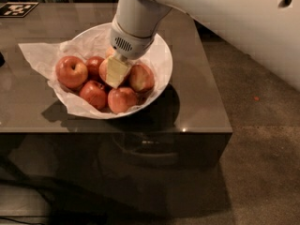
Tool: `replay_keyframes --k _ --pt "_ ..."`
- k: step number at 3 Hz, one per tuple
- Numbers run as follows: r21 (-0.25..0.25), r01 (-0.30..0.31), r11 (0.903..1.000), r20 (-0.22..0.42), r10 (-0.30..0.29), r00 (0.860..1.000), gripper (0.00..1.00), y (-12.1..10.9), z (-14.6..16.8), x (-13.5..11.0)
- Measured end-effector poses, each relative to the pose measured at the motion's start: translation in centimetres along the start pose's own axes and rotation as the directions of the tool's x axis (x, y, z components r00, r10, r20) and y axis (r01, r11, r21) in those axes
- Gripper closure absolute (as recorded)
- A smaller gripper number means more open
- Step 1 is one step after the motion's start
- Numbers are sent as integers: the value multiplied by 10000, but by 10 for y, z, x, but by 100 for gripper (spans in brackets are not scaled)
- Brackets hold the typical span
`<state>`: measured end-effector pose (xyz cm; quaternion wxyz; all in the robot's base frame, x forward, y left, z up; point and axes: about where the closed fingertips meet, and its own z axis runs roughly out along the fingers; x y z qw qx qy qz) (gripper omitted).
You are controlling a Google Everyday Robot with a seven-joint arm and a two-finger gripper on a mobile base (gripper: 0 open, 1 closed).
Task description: Pick apple from white bowl
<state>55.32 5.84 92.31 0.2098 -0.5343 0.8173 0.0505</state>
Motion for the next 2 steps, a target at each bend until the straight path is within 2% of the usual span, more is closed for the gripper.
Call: replay_keyframes --k 1,2 --pt "0 6 10000 1 -6 10000 82 0 0 0" --pt "2 27 10000 5 -27 10000 100 1 0 0"
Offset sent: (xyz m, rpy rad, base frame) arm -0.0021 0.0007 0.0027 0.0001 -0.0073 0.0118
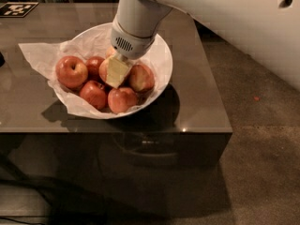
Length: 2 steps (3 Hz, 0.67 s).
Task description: Pick apple from white bowl
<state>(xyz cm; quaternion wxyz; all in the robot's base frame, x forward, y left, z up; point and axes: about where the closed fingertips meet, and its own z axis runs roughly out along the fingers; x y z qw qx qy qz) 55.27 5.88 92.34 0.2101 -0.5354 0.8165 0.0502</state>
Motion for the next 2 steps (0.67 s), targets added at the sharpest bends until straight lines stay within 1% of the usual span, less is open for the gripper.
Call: replay_keyframes --k 1,2 --pt "389 491 9980 134 -497 9987 100 11 -23 -4" --pt "690 780 9946 282 -801 9964 100 20 -45 -6"
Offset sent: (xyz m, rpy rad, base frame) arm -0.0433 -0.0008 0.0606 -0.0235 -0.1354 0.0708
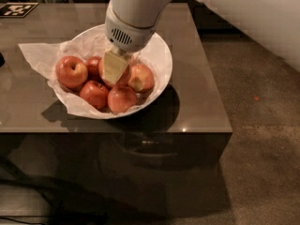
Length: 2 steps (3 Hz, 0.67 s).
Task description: Pick apple from white bowl
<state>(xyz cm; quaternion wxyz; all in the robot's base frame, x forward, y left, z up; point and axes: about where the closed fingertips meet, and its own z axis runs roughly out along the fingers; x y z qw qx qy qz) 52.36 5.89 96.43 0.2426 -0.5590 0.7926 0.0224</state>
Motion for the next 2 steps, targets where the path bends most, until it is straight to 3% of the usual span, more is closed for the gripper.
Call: replay_keyframes --k 1,2 --pt "292 271 9992 113 -274 9996 100 1 -19 -9" --pt "292 271 9992 113 -275 9996 100 1 -19 -9"
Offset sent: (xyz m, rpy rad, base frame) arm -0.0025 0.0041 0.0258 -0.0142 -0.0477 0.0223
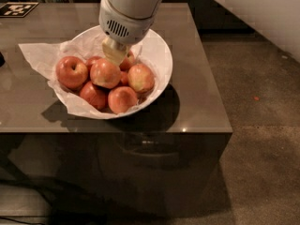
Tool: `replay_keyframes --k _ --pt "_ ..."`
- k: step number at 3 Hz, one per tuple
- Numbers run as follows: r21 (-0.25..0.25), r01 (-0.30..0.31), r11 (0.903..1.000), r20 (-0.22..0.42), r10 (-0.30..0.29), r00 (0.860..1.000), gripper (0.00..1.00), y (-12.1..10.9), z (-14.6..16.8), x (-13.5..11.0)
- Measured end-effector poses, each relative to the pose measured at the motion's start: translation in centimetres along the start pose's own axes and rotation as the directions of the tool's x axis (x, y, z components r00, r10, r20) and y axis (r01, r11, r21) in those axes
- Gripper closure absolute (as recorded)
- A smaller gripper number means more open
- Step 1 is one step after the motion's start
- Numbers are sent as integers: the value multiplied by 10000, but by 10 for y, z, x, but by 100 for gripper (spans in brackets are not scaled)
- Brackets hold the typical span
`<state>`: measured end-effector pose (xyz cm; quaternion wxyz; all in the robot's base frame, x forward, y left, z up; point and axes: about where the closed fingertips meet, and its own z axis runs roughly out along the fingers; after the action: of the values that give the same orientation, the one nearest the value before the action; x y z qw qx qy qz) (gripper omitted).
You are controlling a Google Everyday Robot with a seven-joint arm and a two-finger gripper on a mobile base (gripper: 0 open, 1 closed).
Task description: Pick apple from white bowl
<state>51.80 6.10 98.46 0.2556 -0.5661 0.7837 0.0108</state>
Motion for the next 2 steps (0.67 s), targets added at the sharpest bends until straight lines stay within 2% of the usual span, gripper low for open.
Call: replay_keyframes --k 2 --pt "0 0 10000 0 0 10000 57 0 0 0"
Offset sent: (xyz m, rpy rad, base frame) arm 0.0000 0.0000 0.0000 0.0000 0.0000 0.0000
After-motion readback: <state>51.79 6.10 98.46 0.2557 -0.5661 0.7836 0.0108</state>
